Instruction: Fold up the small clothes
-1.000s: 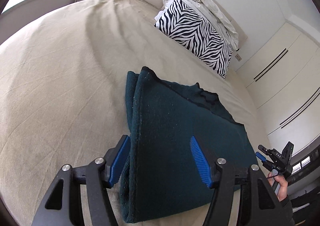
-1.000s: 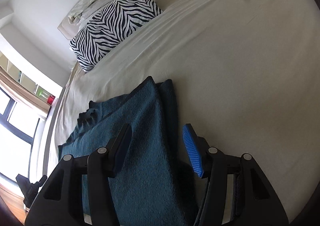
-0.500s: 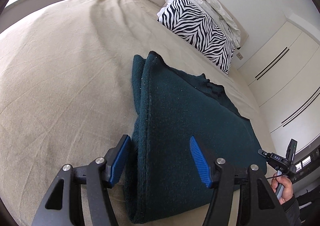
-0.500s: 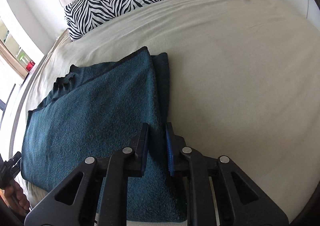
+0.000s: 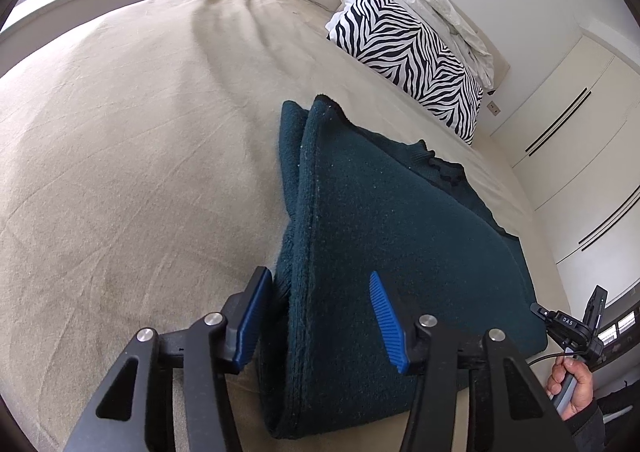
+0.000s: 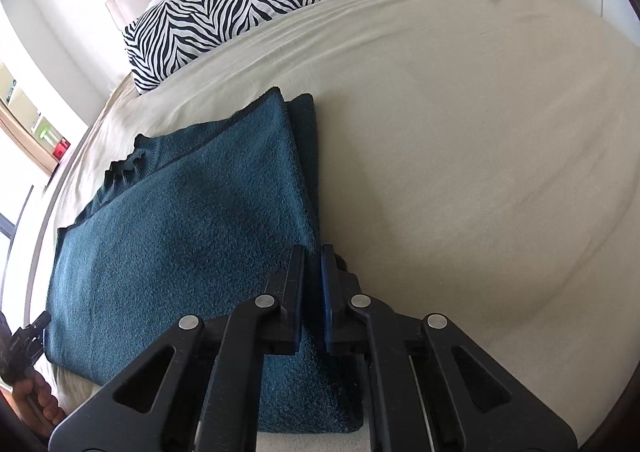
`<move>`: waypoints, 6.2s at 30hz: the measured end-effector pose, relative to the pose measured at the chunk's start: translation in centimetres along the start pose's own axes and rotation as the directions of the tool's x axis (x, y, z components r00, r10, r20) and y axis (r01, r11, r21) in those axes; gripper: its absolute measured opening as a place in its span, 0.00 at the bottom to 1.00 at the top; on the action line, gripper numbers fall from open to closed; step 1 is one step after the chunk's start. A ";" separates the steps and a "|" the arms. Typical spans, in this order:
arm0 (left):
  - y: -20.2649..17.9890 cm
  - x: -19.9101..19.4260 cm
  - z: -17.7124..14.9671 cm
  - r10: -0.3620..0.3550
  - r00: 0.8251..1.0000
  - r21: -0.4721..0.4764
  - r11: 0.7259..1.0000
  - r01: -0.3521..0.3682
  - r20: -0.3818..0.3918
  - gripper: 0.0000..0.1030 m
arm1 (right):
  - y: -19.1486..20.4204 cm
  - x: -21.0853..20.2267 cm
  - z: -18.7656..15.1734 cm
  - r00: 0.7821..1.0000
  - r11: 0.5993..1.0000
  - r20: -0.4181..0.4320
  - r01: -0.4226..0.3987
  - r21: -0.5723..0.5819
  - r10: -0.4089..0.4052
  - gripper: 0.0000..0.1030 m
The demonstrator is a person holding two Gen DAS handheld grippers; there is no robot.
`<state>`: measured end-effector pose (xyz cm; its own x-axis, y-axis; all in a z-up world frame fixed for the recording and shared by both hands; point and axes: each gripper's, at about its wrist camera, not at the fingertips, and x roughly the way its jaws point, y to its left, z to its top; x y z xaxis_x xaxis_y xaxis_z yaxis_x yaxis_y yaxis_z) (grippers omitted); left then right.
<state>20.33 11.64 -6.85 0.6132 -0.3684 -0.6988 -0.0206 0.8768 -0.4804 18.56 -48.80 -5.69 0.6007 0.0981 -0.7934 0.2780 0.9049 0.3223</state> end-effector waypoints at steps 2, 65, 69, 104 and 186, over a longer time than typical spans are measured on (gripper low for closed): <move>-0.2 -0.7 0.2 0.023 0.999 0.007 1.000 -0.023 0.022 0.50 | 0.0 -0.6 0.2 1.000 1.000 -0.003 -0.005 0.021 0.005 0.14; -7.8 10.0 4.7 0.223 0.968 0.336 0.909 -0.248 0.111 0.58 | 1.9 4.2 -5.5 0.795 0.709 0.041 -0.561 0.427 0.605 0.26; -8.2 8.3 5.1 0.239 0.968 0.299 0.921 -0.249 0.073 0.58 | -2.8 0.9 -5.7 0.863 0.738 0.116 -0.484 0.470 0.492 0.30; -1.6 -2.7 0.7 0.047 0.998 0.112 0.992 -0.051 0.034 0.62 | -3.1 -6.1 -9.8 0.887 0.780 0.135 -0.454 0.432 0.441 0.45; -16.1 2.9 4.5 -0.325 0.917 0.003 0.943 0.334 -0.230 0.13 | 13.0 8.4 1.5 0.576 0.560 -0.144 -0.656 0.505 0.804 0.64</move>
<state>25.99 -2.11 1.23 0.3872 -0.6938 -0.6072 0.1875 0.7041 -0.6849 28.31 -36.86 -7.43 0.4619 0.8441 -0.2722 0.1403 0.2335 0.9622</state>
